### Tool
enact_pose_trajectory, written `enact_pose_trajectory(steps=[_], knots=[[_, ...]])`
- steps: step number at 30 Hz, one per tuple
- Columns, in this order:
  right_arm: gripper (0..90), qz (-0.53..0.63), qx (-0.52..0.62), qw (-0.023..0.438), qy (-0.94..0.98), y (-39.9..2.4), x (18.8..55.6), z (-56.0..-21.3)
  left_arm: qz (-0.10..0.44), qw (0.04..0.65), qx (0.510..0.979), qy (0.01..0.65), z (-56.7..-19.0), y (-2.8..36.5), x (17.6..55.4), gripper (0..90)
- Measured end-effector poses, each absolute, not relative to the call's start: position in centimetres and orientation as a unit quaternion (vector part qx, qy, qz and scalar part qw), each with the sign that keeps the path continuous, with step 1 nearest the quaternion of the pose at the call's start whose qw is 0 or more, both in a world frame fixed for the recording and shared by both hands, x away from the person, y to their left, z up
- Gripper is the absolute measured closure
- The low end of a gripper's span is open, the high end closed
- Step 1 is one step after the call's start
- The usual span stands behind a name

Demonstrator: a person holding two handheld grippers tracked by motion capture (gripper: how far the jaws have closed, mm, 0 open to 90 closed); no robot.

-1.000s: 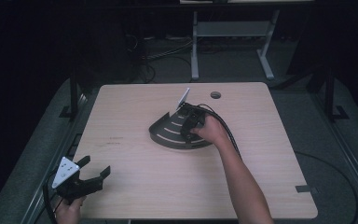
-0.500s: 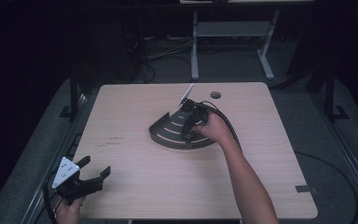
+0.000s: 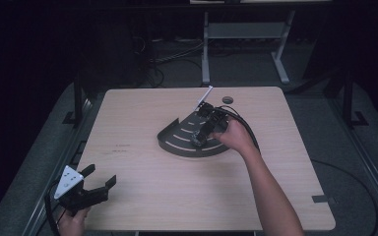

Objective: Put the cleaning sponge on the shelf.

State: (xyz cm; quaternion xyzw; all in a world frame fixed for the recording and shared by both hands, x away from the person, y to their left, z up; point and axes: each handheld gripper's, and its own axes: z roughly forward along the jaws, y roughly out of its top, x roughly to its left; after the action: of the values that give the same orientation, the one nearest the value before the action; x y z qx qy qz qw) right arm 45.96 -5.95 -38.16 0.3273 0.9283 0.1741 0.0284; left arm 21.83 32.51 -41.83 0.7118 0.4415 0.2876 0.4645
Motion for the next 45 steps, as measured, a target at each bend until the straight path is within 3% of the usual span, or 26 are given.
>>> enact_pose_trajectory(steps=[45], knots=[[19.0, 0.192, 0.315, 0.034, 0.929, -12.6, 37.3, -38.5, 0.285, 0.46, 0.719, 0.437, -42.0, 32.0, 21.9, 13.3]])
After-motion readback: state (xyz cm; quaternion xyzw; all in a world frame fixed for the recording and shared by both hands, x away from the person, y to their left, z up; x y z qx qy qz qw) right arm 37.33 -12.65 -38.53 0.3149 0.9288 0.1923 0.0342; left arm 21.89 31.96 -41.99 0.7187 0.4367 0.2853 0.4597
